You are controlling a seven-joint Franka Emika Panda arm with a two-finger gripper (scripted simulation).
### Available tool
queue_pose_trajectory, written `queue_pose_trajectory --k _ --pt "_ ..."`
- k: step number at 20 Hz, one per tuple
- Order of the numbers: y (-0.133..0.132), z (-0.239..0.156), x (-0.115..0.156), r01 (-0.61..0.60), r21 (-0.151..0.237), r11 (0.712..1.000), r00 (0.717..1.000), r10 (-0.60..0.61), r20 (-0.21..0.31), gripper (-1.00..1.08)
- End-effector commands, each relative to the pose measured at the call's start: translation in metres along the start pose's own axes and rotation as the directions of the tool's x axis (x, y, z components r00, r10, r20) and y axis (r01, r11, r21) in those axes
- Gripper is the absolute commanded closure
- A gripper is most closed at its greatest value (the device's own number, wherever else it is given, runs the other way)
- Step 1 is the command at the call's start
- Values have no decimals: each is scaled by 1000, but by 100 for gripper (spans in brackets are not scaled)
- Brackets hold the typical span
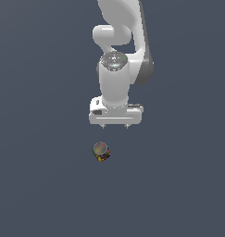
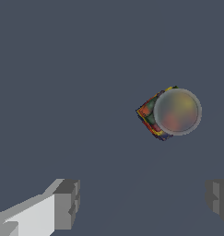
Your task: Pick up the object and move it to a goal position.
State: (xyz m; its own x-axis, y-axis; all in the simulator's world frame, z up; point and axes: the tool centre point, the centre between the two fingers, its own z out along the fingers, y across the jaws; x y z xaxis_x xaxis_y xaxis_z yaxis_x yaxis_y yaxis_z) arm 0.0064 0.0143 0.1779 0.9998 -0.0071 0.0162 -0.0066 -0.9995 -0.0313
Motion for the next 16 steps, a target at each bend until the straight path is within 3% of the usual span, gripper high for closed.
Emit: queue_pose_trajectory --k 1,9,16 --pt "0 0 0 0 0 1000 1000 0 0 -92" --pt "-21 -3 -8 -11 22 1000 1000 11 16 -92" --pt "-20 -2 -6 -1 21 1000 1000 0 15 -92"
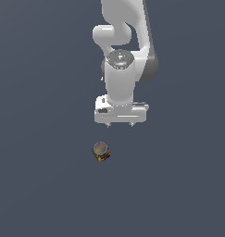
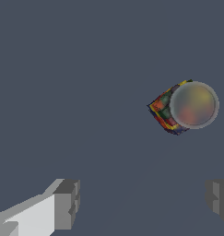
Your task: Pick up the object and move it to a goal position.
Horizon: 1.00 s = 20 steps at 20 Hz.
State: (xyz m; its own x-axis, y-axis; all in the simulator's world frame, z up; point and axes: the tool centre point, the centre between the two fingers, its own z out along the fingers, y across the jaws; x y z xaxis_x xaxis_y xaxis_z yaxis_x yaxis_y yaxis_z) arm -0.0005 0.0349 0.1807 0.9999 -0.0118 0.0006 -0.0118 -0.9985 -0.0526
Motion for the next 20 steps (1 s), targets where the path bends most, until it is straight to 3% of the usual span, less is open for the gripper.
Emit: queue_pose_trajectory --k 1,12,20 --pt "2 1 1 11 -1 1000 1000 -11 0 -92" --pt "21 16 19 165 -16 986 986 -165 3 -92" --pt "47 35 38 348 -30 937 937 -348 11 -92"
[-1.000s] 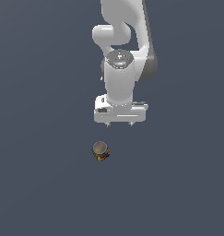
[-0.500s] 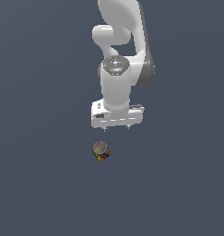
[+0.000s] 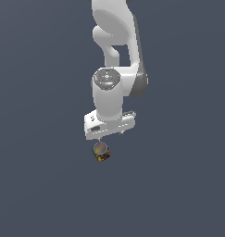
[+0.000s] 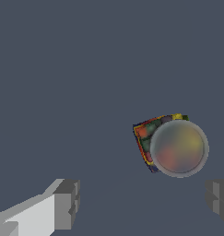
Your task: Pick up the object and move it to a goal position.
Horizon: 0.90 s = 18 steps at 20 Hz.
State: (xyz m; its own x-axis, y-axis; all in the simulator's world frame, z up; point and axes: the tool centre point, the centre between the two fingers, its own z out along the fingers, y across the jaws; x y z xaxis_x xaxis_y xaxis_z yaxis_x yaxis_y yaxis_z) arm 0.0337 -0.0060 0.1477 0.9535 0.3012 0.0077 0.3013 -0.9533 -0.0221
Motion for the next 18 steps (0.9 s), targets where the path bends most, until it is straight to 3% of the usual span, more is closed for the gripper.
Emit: queue_pose_trajectory --k 1,9,18 --pt "10 7 3 62 -5 998 998 -62 2 -92" --pt "38 26 10 229 -14 973 973 -229 9 -92" --pt "54 37 13 321 -18 947 947 -320 14 -92"
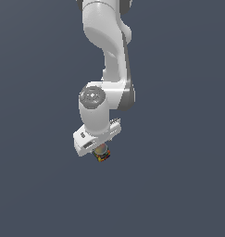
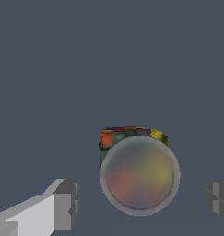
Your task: Pick up the object and move it to a goal position.
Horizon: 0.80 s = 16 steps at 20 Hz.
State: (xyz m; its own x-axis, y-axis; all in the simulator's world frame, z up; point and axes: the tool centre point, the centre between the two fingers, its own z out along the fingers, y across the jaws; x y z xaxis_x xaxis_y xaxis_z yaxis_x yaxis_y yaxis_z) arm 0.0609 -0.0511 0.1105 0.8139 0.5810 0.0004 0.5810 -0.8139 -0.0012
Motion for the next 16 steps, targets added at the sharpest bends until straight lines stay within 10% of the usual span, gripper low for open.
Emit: queue_pose_trajectory --k 1,16 --pt "2 2 0 17 -1 1000 1000 -17 0 -92" --pt "2 44 -1 22 -1 1000 1000 -22 0 -92"
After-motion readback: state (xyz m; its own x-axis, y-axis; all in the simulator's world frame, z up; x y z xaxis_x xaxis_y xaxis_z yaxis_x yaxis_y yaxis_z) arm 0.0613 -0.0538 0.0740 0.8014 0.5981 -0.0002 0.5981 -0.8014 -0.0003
